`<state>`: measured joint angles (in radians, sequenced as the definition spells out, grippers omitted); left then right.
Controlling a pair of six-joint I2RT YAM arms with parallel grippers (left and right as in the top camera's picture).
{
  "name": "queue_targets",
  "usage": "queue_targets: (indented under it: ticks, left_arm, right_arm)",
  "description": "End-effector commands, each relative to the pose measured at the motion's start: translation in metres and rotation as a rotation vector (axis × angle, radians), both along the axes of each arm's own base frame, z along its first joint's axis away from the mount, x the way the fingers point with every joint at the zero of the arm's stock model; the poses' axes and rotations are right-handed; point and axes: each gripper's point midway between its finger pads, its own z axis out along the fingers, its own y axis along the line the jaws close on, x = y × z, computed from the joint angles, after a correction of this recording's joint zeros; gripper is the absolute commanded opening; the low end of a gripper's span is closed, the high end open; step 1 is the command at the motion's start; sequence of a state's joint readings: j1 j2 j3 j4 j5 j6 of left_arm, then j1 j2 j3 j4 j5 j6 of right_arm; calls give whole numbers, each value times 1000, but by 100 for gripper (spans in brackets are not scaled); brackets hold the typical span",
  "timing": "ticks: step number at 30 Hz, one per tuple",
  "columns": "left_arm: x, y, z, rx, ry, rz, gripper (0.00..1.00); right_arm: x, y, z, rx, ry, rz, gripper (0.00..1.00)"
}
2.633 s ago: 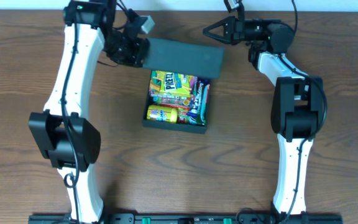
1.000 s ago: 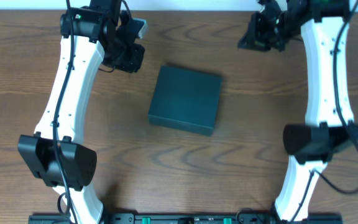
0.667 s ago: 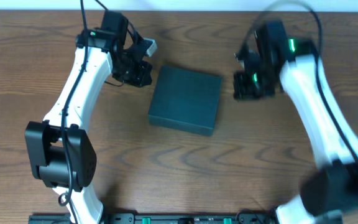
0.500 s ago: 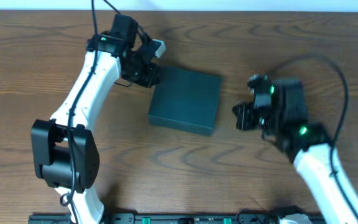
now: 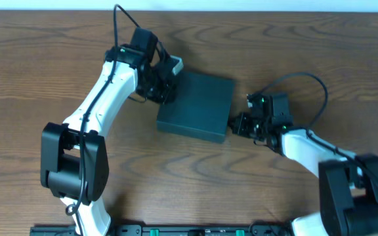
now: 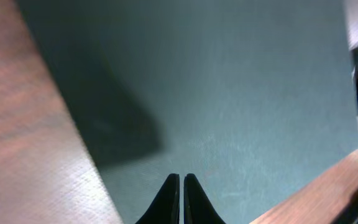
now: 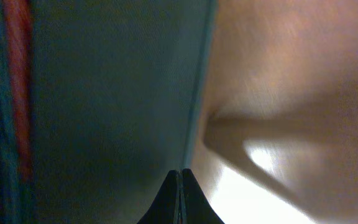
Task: Pack container
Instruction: 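Press the closed lid down from both sides with both grippers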
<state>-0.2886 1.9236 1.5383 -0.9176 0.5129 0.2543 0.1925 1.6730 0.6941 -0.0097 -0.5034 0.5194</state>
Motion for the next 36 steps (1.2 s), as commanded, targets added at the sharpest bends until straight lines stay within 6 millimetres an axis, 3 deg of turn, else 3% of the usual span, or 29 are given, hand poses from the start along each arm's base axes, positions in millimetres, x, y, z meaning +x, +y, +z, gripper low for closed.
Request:
queue_targets:
  ticks: [1, 5, 10, 13, 17, 19, 22, 26, 28, 30, 36]
  left_arm:
    - [-13, 4, -14, 21, 60, 25, 6]
    - [-24, 7, -25, 33, 112, 47, 6]
    - [-31, 9, -28, 38, 141, 47, 6]
    - [-32, 9, -28, 40, 147, 53, 6]
    - [-31, 9, -17, 31, 119, 52, 6]
    - [-29, 9, -6, 21, 83, 53, 6]
    - [-25, 12, 16, 25, 3, 58, 6]
    - [-23, 12, 32, 9, -51, 59, 6]
    - [-23, 11, 30, 7, -46, 57, 6]
    - [-22, 8, 30, -7, -42, 54, 6]
    - [-22, 7, 30, -11, -44, 50, 6]
  right_arm:
    - [23, 12, 17, 37, -52, 34, 1]
    - [40, 19, 23, 52, -64, 55, 1]
    - [44, 23, 26, 59, -88, 88, 1]
    - [40, 27, 29, 79, -77, 116, 1]
    - [18, 19, 34, 14, 25, 162, 2]
    - [8, 9, 45, -65, 50, 162, 2]
    - [-8, -1, 77, -139, 32, 145, 1]
    - [-31, 12, 127, -135, -100, 211, 1]
    - [-36, 22, 136, -152, -149, 236, 1]
    - [-41, 27, 129, -161, -136, 252, 2]
    - [-49, 34, 65, -169, 8, 239, 2]
